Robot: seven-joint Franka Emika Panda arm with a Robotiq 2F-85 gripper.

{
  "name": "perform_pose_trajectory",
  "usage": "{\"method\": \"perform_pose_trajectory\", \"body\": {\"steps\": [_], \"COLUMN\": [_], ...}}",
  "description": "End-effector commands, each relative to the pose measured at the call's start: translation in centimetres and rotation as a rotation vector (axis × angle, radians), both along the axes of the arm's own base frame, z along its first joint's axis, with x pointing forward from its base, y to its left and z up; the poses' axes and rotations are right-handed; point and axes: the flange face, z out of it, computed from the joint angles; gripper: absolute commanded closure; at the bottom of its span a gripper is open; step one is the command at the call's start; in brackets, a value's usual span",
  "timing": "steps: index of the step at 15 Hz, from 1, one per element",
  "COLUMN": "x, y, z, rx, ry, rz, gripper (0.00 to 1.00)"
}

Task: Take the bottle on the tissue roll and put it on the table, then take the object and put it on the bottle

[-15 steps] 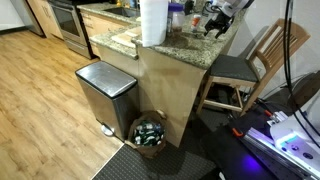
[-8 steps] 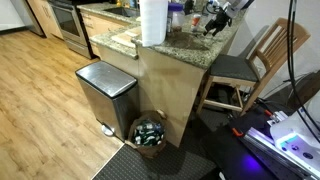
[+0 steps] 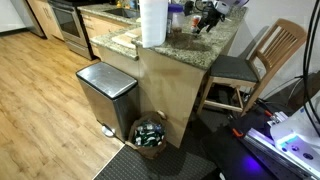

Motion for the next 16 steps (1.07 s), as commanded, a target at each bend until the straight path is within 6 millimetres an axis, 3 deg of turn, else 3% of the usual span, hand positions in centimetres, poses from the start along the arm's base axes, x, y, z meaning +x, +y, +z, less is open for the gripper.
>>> {"method": "perform_pose_trajectory", "body": {"steps": [1, 2, 4, 5, 8, 11, 12, 16], "x": [-0.4, -0.9, -1.7, -0.9, 0.0, 1.4, 0.2, 1.0], "y": [1.9, 3.6, 4.5, 2.7, 0.1, -1.1, -0.3, -1.2], "z": [0.6, 1.2, 1.8, 1.1, 0.6, -0.4, -0.1, -0.5], "rx": [-0.012, -0.022, -0.015, -0.047, -0.050, -0.024, -0.045, -0.027], "ry": [-0.019, -0.042, -0.061, -0.074, -0.138, -0.167, -0.138, -0.149], "rz": [0.008, 0.045, 0.080, 0.055, 0.006, -0.017, -0.005, -0.020], "gripper": [0.00, 0.00, 0.00, 0.00, 0.00, 0.00, 0.00, 0.00]}}
